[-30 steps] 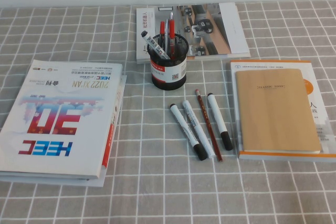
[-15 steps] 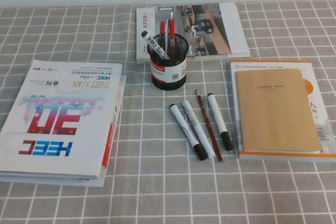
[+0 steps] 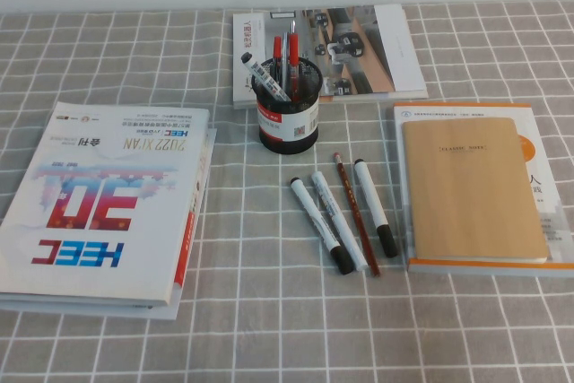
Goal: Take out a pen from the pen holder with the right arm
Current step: 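Take a marker out of the pen holder and lay it on the table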
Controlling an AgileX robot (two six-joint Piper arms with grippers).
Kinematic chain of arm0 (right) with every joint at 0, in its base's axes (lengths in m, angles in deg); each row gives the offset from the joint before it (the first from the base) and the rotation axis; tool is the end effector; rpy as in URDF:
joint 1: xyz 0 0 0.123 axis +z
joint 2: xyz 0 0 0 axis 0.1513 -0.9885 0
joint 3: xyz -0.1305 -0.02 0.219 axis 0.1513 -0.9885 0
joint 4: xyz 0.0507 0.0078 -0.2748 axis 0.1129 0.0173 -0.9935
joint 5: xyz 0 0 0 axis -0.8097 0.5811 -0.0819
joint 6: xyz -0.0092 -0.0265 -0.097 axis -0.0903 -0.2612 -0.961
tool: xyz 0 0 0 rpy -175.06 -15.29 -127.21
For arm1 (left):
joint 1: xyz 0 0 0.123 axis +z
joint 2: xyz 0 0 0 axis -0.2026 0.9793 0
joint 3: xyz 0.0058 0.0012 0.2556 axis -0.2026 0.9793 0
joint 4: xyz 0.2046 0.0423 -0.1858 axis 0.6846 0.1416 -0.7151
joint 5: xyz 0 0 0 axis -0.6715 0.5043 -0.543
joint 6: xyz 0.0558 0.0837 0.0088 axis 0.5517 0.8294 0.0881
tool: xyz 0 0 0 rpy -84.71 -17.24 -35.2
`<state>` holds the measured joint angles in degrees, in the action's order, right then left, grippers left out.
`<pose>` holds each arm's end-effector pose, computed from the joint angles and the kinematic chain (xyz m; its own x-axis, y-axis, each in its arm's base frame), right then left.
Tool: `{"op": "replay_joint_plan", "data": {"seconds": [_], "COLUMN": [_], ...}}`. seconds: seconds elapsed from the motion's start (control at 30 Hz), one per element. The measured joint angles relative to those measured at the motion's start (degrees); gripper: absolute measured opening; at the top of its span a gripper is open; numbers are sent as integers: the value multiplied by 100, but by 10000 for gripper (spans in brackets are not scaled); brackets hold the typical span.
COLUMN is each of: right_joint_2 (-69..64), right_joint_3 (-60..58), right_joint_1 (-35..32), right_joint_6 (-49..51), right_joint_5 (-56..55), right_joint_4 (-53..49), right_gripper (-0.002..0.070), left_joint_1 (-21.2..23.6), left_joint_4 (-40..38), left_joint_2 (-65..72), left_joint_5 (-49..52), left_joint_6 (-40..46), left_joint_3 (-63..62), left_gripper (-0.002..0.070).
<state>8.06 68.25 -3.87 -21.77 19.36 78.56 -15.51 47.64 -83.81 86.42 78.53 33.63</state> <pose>0.1849 0.0504 0.2430 -0.6889 0.0228 -0.7245 -0.2759 0.9160 0.2911 0.1189 -0.0102 0.1675 -0.2974 0.0404 -0.9539 0.0935 0.9955 0.0130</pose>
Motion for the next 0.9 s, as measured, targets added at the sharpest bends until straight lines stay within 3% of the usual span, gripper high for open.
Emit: {"op": "replay_joint_plan", "data": {"seconds": [0.33,0.53,0.9], "right_joint_2": [-1210,-1834,-3684], "right_joint_3": [660,1270,2843], "right_joint_1": [147,1114,2840], "right_joint_6": [-589,-214,1351], "right_joint_5": [299,-19,-545], "right_joint_4": [24,-469,-2386], "right_gripper": [-12,-13,-13], "left_joint_1": [0,0,0], "left_joint_4": [0,0,0], "left_joint_2": [0,0,0], "left_joint_5": [0,0,0], "left_joint_6": [0,0,0], "left_joint_3": [0,0,0], "left_gripper": [-5,-5,-5]}}
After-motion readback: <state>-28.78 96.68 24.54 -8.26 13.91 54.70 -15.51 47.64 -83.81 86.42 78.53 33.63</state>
